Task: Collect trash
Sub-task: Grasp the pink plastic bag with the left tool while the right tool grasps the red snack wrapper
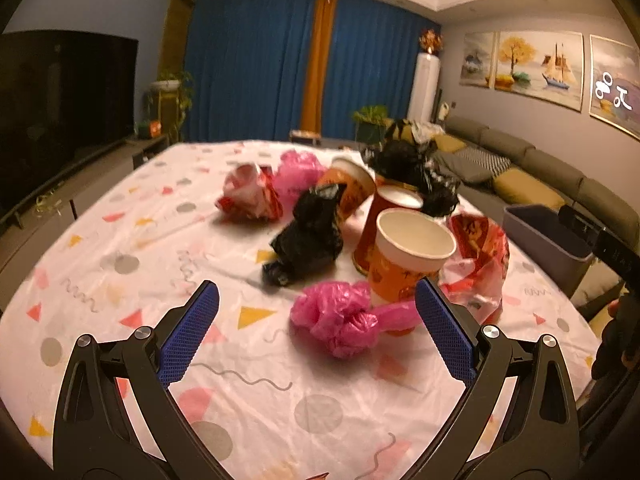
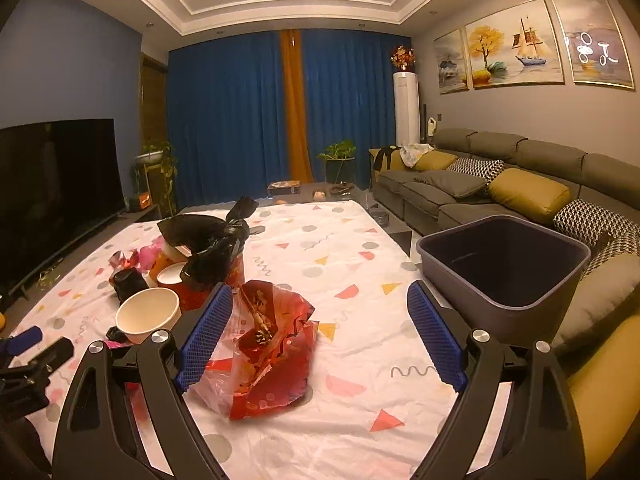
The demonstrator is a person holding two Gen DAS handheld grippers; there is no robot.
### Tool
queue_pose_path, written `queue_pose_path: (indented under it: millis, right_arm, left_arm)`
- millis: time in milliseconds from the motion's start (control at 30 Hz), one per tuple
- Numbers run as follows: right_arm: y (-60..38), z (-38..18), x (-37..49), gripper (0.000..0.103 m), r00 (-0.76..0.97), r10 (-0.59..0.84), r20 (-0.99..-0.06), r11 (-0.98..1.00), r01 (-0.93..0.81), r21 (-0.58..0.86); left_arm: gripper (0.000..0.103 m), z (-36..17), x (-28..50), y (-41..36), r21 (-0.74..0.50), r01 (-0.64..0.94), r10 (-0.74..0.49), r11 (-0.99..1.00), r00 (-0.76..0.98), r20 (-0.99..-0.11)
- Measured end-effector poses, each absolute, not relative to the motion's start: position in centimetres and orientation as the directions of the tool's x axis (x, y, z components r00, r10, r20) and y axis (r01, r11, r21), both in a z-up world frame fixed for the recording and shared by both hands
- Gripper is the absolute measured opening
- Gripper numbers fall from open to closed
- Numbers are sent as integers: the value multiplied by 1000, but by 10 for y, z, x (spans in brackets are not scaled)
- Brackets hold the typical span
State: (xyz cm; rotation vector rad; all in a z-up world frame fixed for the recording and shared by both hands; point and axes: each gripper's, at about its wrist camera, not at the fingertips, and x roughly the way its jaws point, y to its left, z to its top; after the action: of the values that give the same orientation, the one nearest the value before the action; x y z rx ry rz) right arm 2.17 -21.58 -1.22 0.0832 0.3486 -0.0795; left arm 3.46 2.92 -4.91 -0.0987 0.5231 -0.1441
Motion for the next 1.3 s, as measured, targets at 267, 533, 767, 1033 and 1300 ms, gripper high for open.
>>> queue_pose_path:
  millis: [267,533,767,1033,1300]
  right_arm:
    - [-217,-26,47,86,917,-48,-395,993,86,81]
    - [-215,-40,73,84,891,-33,-453,994,78,81]
    - [-210,-52,93,71,857,-4,-515,994,58,88]
    - [-205,-60,108,49,823,27,-568,995,33,96]
    - [-204,-64,115,13,801,85,-593,992,-9,129]
  left_arm:
    - [79,-71,67,18,-144,162,-216,976,765,-606]
    - [47,-86,85,18,-217,193,-290,957,690,-663]
    - [32,-89,88,22,-264,218,-341,939,674,-656]
    - [29,-73,73,39,-256,191,-311,948,735,-602]
    - [29,-54,59,47,-249,181,-293,952,777,-557]
